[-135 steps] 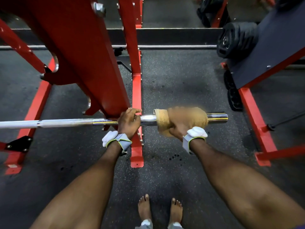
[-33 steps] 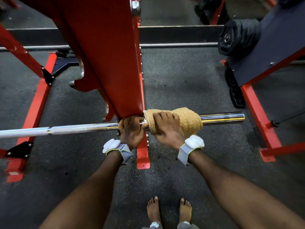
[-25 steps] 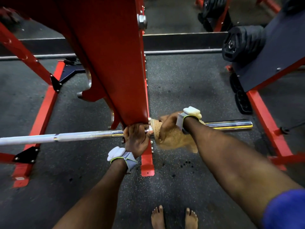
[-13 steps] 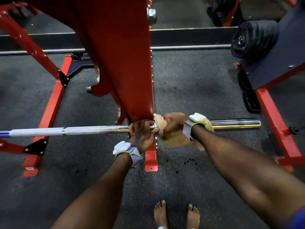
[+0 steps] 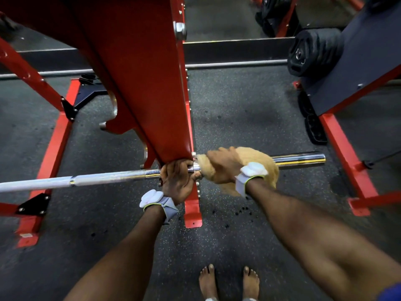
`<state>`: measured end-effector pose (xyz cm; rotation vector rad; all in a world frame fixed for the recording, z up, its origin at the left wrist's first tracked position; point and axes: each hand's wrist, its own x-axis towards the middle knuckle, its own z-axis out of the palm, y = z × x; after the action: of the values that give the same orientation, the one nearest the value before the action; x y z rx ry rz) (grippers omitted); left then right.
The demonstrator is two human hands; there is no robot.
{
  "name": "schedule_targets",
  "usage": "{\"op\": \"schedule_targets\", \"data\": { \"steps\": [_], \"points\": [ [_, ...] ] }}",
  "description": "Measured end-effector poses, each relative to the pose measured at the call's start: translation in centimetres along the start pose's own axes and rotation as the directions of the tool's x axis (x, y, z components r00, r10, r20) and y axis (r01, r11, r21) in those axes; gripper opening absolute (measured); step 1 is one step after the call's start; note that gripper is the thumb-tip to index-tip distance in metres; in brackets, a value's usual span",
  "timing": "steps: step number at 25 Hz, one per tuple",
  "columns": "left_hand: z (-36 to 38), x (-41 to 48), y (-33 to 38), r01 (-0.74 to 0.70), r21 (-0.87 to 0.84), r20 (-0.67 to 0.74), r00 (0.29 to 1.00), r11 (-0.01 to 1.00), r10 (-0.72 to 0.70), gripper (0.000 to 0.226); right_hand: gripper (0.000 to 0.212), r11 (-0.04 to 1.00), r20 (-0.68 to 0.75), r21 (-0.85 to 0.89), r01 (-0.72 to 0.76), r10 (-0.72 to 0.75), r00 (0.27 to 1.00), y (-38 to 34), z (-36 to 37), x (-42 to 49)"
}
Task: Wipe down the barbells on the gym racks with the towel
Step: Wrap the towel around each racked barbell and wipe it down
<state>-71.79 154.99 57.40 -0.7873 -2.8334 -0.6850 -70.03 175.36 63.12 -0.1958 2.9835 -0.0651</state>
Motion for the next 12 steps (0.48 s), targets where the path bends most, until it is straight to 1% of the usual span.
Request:
{"op": "schedule_targets", "data": {
  "steps": [2, 3, 5, 7, 9, 12],
  "points": [
    [0.0, 0.1, 0.0, 0.011, 0.033, 0.011, 1.000, 0.999, -0.011, 0.055, 0.049, 1.000, -0.039, -0.011, 0.021, -0.022, 0.999, -2.5, 0.3, 0.7],
    [-0.1, 0.2, 0.1, 0.016, 0.036, 0.024, 1.000, 0.999, -0.017, 0.058, 0.051, 0.999, -0.033, 0.002, 0.043, -0.043, 0.999, -2.3, 0.1, 0.7],
    [-0.2, 0.2, 0.1, 0.024, 0.007, 0.034, 0.999, 1.000, -0.024, 0.054, 0.053, 0.996, -0.012, 0.062, 0.062, -0.061, 0.998, 0.3, -0.5, -0.5],
    [-0.3, 0.2, 0.2, 0.018, -0.020, 0.017, 1.000, 1.000, -0.018, 0.045, 0.058, 0.997, -0.008, 0.073, 0.005, -0.004, 1.000, 3.2, -0.6, -2.2],
    [-0.4, 0.1, 0.2, 0.023, -0.031, 0.002, 1.000, 0.999, -0.023, 0.044, 0.063, 0.998, -0.018, 0.047, -0.035, 0.036, 0.999, 4.5, -0.4, -3.3],
    [-0.8, 0.0, 0.5, 0.043, -0.036, 0.030, 0.999, 0.998, -0.042, 0.052, 0.060, 0.999, -0.123, 0.039, 0.002, 0.003, 0.992, 4.0, 0.1, -3.7]
  ]
}}
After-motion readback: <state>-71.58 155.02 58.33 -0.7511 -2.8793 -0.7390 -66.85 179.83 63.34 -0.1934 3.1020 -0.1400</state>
